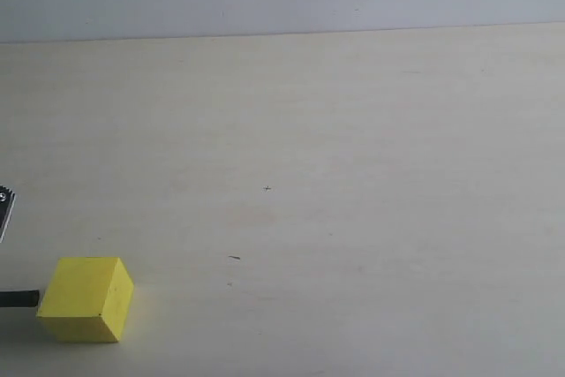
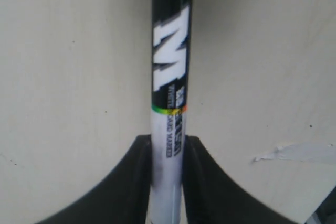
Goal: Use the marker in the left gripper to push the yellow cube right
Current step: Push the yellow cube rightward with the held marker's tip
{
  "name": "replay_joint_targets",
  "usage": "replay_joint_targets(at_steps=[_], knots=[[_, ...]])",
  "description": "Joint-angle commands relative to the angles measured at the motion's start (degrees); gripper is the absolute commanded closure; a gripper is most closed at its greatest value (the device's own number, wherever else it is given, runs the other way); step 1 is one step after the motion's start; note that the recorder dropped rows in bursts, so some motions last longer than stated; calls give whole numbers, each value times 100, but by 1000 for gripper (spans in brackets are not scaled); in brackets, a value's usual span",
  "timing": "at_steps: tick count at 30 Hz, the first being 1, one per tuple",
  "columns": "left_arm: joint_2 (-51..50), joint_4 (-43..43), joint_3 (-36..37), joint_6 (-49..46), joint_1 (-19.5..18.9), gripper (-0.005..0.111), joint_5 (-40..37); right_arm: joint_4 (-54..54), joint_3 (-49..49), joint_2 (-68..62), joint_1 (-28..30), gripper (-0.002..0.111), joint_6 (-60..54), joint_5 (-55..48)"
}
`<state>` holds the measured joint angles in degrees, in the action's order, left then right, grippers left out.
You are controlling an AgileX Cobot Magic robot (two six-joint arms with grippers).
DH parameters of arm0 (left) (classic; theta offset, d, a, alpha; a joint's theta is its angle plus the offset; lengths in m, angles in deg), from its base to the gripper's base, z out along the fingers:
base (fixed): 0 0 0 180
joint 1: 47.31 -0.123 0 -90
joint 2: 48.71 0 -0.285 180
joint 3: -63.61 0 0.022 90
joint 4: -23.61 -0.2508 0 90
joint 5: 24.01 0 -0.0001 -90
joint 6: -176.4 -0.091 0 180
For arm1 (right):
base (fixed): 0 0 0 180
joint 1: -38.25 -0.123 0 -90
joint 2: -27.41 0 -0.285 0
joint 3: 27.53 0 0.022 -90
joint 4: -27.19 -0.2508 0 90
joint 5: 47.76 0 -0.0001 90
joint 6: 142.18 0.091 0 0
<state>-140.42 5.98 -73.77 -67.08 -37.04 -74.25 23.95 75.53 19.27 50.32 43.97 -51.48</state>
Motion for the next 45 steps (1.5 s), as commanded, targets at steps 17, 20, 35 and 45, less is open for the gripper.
replay_joint_targets(at_steps=[17,20,35,45], knots=[[-8,-149,392,-165,368,107,989,40,-27,35,-12,108,-27,29],[-8,-149,392,-165,368,107,976,40,-27,35,-12,108,-27,29],[-8,88,111,265,597,107,-51,40,-27,35,-12,108,-27,29],[-8,296,111,221,1148,107,473,25,-27,35,-12,108,-27,29]])
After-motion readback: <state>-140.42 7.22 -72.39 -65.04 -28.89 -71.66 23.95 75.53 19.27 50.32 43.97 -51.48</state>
